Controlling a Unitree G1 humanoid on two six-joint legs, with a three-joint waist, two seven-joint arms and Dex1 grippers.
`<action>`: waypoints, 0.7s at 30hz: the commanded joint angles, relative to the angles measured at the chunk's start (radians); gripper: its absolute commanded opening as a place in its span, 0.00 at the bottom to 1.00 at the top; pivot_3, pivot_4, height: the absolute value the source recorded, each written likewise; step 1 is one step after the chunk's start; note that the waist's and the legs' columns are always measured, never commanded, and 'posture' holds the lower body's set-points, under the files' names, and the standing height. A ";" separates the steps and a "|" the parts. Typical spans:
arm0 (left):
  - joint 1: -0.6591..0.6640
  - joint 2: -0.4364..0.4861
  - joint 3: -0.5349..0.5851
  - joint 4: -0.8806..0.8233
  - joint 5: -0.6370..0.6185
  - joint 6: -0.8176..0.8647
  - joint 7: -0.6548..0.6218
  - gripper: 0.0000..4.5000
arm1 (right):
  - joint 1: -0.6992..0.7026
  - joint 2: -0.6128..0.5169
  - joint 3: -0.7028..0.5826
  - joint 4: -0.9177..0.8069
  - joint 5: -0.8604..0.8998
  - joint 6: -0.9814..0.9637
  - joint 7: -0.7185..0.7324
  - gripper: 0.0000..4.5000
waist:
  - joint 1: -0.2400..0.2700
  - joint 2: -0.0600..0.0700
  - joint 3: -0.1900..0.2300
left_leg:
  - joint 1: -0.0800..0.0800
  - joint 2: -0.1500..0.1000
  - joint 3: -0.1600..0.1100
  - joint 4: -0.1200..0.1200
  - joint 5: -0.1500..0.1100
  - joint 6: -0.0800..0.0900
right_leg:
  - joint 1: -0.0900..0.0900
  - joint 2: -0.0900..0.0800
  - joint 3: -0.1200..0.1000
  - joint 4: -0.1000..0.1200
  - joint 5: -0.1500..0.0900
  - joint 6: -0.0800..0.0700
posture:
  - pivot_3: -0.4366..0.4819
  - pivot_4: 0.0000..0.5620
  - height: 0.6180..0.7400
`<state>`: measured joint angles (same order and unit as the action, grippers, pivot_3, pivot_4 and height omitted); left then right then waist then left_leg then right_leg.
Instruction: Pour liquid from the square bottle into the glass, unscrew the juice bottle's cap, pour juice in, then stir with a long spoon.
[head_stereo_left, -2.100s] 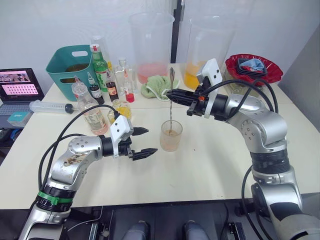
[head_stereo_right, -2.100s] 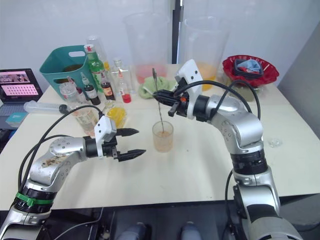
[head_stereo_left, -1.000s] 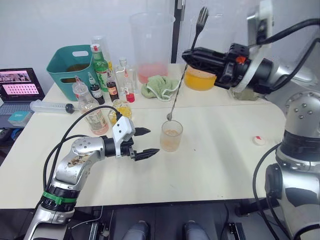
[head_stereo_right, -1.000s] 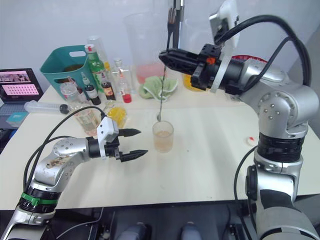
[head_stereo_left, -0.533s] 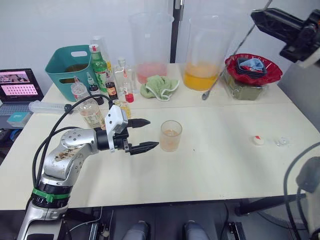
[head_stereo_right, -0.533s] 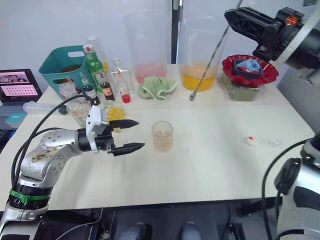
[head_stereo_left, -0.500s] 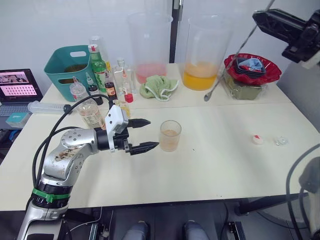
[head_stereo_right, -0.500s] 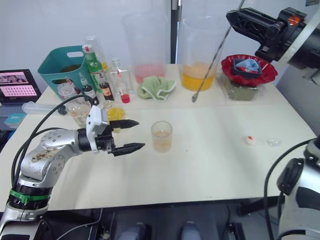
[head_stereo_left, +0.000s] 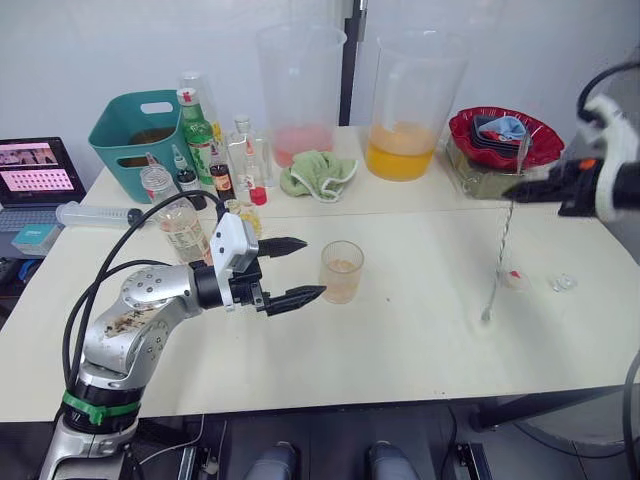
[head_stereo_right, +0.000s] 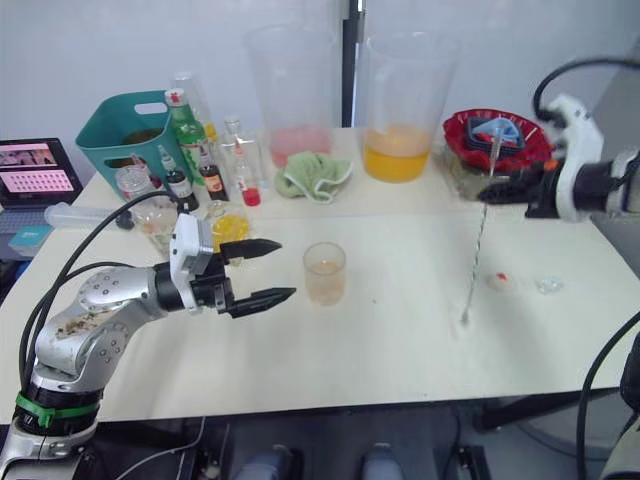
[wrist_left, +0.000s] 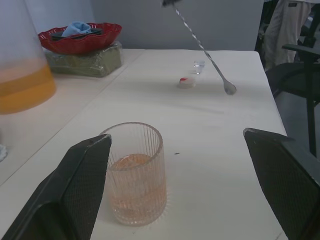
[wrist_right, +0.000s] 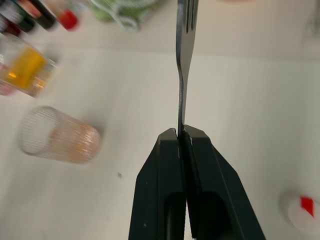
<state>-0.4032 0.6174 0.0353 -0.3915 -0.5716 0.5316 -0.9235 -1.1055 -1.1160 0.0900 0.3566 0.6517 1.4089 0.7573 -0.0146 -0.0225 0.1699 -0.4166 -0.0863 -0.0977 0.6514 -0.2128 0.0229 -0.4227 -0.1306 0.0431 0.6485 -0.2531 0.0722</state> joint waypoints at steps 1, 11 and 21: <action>0.026 0.026 0.027 -0.066 -0.004 0.009 0.030 1.00 | -0.008 -0.004 0.075 0.029 -0.094 -0.070 0.051 0.00 | -0.001 0.000 0.000 | 0.000 0.000 0.000 0.000 0.000 0.000 | 0.000 0.000 0.000 0.000 0.000 0.000 | 0.48 0.27 1.00; 0.119 0.048 0.065 -0.167 -0.057 0.100 0.129 1.00 | -0.063 0.158 0.250 0.312 -0.316 -0.226 0.190 0.00 | 0.003 0.000 0.000 | 0.000 0.000 0.000 0.001 0.000 0.000 | 0.000 0.000 0.000 0.000 0.000 0.000 | 0.48 0.27 1.00; 0.257 0.133 0.014 -0.230 0.056 0.067 0.148 1.00 | -0.131 0.360 0.225 0.696 -0.498 -0.469 0.196 0.07 | -0.004 0.001 0.000 | 0.000 0.000 0.000 -0.001 0.000 -0.001 | -0.001 0.000 0.001 0.000 0.001 0.000 | 0.48 0.27 1.00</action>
<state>-0.1402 0.7485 0.0323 -0.5820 -0.5271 0.6272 -0.7909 -1.2027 -0.7470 0.3390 1.0367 0.1840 0.9765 0.9430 -0.0189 -0.0220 0.1699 -0.4162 -0.0867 -0.0980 0.6508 -0.2122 0.0217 -0.4234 -0.1306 0.0436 0.6487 -0.2523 0.0723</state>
